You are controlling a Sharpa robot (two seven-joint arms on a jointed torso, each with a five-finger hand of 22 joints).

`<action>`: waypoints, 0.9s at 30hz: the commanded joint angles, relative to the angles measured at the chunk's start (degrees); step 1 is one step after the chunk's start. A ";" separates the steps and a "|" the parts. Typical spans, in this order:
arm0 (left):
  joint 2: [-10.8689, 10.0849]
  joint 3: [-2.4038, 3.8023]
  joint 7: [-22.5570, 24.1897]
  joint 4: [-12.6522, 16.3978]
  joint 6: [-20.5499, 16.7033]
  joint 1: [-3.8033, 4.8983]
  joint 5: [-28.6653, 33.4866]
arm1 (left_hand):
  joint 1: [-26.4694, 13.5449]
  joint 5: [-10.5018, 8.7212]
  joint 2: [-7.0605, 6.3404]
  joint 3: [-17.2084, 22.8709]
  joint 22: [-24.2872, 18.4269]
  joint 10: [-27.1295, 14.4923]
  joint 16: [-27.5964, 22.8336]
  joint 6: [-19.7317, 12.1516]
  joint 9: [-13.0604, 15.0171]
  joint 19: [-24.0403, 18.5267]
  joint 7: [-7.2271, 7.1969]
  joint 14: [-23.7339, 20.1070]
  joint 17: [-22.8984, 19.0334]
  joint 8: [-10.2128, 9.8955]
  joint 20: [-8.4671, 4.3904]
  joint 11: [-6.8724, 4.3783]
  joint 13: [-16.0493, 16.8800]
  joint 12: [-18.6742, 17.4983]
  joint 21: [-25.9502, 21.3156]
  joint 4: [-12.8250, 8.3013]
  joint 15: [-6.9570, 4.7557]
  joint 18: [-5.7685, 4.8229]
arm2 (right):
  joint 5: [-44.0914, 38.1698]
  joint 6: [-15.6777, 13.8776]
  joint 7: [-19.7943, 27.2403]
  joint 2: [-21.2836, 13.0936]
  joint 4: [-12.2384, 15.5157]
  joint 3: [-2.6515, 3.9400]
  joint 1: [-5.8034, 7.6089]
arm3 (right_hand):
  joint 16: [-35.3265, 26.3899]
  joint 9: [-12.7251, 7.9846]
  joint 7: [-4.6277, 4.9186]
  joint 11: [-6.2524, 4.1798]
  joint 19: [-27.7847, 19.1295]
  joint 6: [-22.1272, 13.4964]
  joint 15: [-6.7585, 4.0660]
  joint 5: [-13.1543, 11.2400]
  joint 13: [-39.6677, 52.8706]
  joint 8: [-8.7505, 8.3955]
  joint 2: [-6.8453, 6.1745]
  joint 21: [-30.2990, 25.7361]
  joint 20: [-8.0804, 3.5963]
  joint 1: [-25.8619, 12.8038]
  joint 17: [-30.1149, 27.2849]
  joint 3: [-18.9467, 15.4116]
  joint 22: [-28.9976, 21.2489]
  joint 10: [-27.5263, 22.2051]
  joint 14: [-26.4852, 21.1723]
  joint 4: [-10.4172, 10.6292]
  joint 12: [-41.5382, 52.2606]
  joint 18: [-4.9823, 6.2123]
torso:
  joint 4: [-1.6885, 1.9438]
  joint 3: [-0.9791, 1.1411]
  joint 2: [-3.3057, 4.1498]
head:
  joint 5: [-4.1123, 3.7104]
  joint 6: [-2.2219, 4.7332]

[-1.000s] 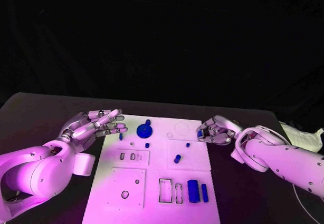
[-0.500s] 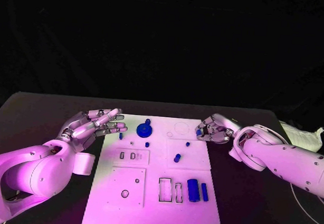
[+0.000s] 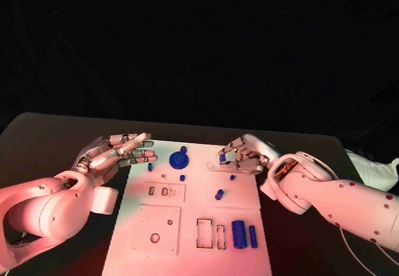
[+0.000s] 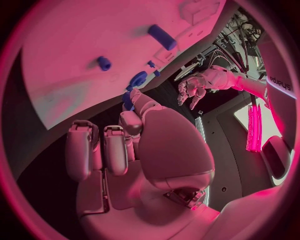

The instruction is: Assemble the parts on the task board

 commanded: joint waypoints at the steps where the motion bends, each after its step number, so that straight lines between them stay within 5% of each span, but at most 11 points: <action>1: 0.25 0.04 0.24 -0.24 1.14 0.04 0.13 | 0.20 0.34 0.58 0.01 -0.10 -0.22 -0.25 -0.10 -0.09 0.55 0.34 0.39 0.05 -0.28 0.04 0.26 -0.07 -0.25 -0.34 -0.42 0.17 0.71 | -2.38 -0.74 -8.39 1.74 2.64 -0.01 0.00 | -0.45 1.43 -0.78 -0.02 -0.26 1.22 -0.22 0.51 -0.36 0.52 0.93 -0.48 -0.14 0.14 5.63 0.48 -0.29 -0.56 3.97 0.08 -0.90 -0.19 | 0.30 -0.16 -0.18 | 0.18 -0.33; 6: 0.43 0.03 0.26 -0.72 1.20 0.04 0.18 | 0.20 0.34 0.58 0.01 -0.10 -0.22 -0.25 -0.10 -0.09 0.55 0.34 0.39 0.05 -0.28 0.04 0.26 -0.07 -0.25 -0.34 -0.42 0.17 0.71 | -7.17 -0.12 -12.36 5.15 5.13 -0.52 -0.11 | -0.51 1.44 -0.73 0.02 -0.31 1.11 -0.19 0.59 -0.69 0.46 0.91 -0.55 -0.12 -0.03 5.57 0.53 -0.41 -0.72 3.95 0.05 -1.36 -0.17 | 0.64 -0.27 -0.48 | 1.12 -0.96; 11: 0.52 0.03 0.34 -1.09 1.24 0.04 0.22 | 0.21 0.35 0.62 0.02 -0.11 -0.21 -0.27 -0.10 -0.09 0.57 0.32 0.40 0.08 -0.29 0.05 0.26 -0.07 -0.26 -0.36 -0.45 0.18 0.71 | -9.91 1.06 -15.26 8.47 6.05 -1.38 -0.71 | -0.56 1.45 -0.67 0.07 -0.39 0.97 -0.16 0.73 -0.80 0.37 0.84 -0.67 -0.09 -0.25 5.51 0.57 -0.62 -0.74 3.94 0.02 -1.55 -0.13 | 0.48 -0.25 -0.37 | 2.08 -1.13; 27: 0.91 0.03 0.32 -1.27 1.41 0.04 0.25 | 0.21 0.35 0.62 0.02 -0.11 -0.21 -0.27 -0.10 -0.09 0.57 0.32 0.40 0.08 -0.29 0.05 0.26 -0.07 -0.26 -0.36 -0.45 0.18 0.71 | -14.46 4.00 -20.46 15.46 4.37 -3.00 -3.30 | -0.71 1.50 -0.52 0.21 -0.53 0.69 -0.04 1.06 -1.20 0.17 0.39 -0.93 0.01 -1.20 5.37 0.43 -1.05 -0.84 3.91 0.06 -2.18 -0.05 | 0.44 -0.21 -0.24 | 2.55 -1.53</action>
